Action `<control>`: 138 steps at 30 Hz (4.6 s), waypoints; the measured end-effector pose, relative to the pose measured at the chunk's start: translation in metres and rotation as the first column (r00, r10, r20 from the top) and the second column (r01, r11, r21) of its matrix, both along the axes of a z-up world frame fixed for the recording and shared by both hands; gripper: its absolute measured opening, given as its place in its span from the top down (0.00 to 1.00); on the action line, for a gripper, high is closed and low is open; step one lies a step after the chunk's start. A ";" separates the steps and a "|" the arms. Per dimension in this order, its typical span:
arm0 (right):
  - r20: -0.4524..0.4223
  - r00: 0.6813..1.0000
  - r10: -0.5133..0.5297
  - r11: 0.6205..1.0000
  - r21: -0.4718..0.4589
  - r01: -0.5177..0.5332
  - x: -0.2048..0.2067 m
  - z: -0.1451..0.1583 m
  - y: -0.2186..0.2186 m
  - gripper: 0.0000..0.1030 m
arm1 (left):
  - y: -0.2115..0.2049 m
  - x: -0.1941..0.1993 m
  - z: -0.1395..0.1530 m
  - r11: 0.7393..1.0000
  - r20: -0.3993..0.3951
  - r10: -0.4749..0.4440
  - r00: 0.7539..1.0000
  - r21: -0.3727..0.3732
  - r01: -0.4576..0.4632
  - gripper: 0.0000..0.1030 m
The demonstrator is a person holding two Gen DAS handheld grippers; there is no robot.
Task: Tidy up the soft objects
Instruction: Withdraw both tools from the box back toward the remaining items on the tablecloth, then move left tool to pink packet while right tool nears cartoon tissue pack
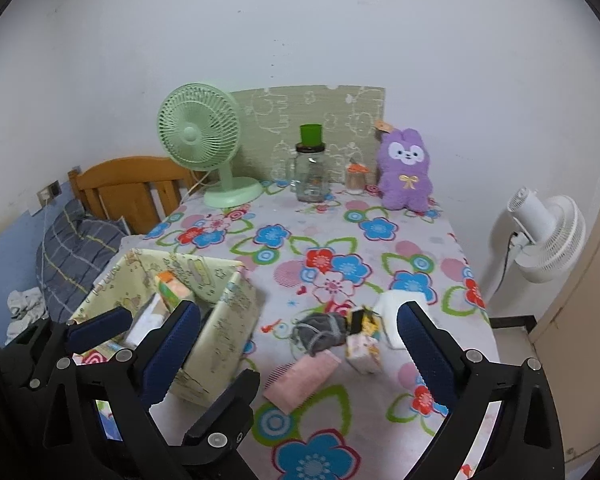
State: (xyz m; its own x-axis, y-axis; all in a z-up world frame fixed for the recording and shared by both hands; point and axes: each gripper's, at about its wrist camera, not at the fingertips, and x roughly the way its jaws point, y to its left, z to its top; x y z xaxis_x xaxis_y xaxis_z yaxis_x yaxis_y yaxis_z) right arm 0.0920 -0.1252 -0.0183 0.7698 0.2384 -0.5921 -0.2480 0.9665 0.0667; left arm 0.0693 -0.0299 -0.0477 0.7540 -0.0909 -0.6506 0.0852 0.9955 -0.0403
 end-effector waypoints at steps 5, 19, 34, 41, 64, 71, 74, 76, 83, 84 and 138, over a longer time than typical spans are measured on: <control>0.015 1.000 -0.016 1.000 0.008 0.016 -0.006 -0.008 -0.016 0.03 | -0.017 -0.004 -0.006 0.999 0.004 -0.018 1.000 0.030 0.018 0.00; 0.025 0.997 -0.079 0.997 -0.005 0.079 -0.009 -0.034 -0.053 0.03 | -0.049 0.003 -0.035 0.998 -0.044 -0.061 0.997 0.023 0.062 0.00; -0.003 0.993 -0.114 0.993 -0.009 0.114 0.002 -0.058 -0.071 0.04 | -0.069 0.017 -0.058 0.997 -0.066 -0.079 0.995 0.003 0.079 0.02; -0.013 0.994 -0.107 0.994 -0.015 0.107 0.011 -0.071 -0.074 0.10 | -0.072 0.028 -0.075 0.998 -0.115 -0.063 0.991 0.006 0.064 0.02; -0.143 0.990 -0.006 0.998 -0.059 -0.003 0.057 -0.123 -0.063 0.38 | -0.073 0.059 -0.114 0.996 -0.241 -0.053 0.969 0.054 0.068 0.02; -0.152 0.988 0.015 0.995 -0.097 -0.030 0.064 -0.132 -0.058 0.38 | -0.073 0.065 -0.124 0.996 -0.272 -0.060 0.960 0.046 0.075 0.02; -0.171 0.985 0.029 0.993 -0.105 -0.047 0.068 -0.137 -0.057 0.38 | -0.074 0.067 -0.126 0.996 -0.268 -0.054 0.962 0.057 0.072 0.02; -0.180 0.983 0.035 0.993 -0.105 -0.055 0.071 -0.139 -0.056 0.41 | -0.074 0.068 -0.127 0.996 -0.269 -0.049 0.962 0.061 0.068 0.02; -0.209 0.976 0.059 0.993 -0.090 -0.079 0.077 -0.145 -0.054 0.57 | -0.072 0.071 -0.129 0.996 -0.281 -0.029 0.959 0.067 0.050 0.02; -0.212 0.975 0.062 0.993 -0.088 -0.082 0.078 -0.146 -0.054 0.59 | -0.072 0.071 -0.129 0.996 -0.281 -0.029 0.959 0.067 0.050 0.02; -0.250 0.966 0.072 0.996 -0.036 -0.084 0.094 -0.135 -0.058 0.30 | -0.068 0.088 -0.123 0.999 -0.290 0.012 0.957 0.036 -0.002 0.61</control>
